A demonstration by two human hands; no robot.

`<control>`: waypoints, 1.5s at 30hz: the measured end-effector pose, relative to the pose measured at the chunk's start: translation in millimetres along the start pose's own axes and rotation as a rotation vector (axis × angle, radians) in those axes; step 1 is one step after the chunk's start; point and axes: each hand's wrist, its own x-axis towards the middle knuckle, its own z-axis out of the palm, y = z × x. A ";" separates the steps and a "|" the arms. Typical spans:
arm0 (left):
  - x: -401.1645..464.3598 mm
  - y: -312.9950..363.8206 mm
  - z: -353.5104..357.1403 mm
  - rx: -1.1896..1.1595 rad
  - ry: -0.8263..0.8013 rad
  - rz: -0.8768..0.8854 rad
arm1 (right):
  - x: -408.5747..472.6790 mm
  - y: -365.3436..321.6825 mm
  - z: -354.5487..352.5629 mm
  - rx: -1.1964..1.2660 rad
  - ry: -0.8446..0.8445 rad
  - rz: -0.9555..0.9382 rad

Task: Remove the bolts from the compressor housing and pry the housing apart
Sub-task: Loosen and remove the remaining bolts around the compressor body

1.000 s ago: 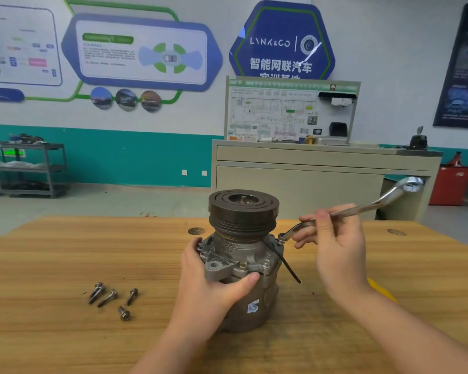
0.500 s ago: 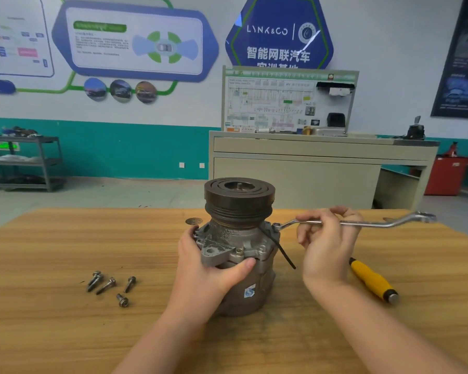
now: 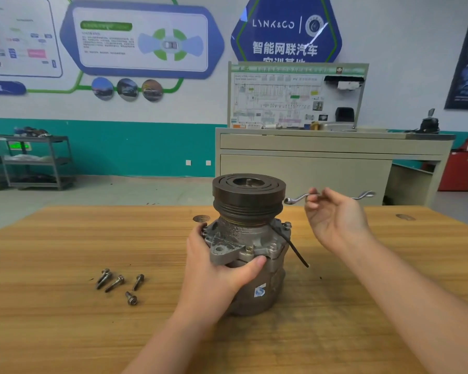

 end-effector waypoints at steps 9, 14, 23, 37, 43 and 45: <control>-2.7 -0.4 3.2 0.010 0.066 0.015 | -42.7 24.2 -9.1 -0.557 -0.049 -0.687; -4.1 1.1 5.5 0.032 0.103 0.018 | -50.0 34.5 -21.5 -0.941 -0.385 -1.140; -6.6 9.3 1.6 -0.016 0.041 -0.028 | -52.5 39.7 -27.3 -0.899 -0.405 -1.176; 6.1 -0.8 -10.6 -0.099 -0.131 -0.091 | -28.6 -3.3 -20.7 0.030 0.093 -0.136; 4.5 1.9 -8.5 -0.117 -0.100 -0.076 | -51.2 13.1 -16.2 -0.547 -0.121 -0.649; 3.2 1.0 -8.4 -0.123 -0.090 -0.067 | -57.1 17.5 -17.1 -0.681 -0.192 -0.779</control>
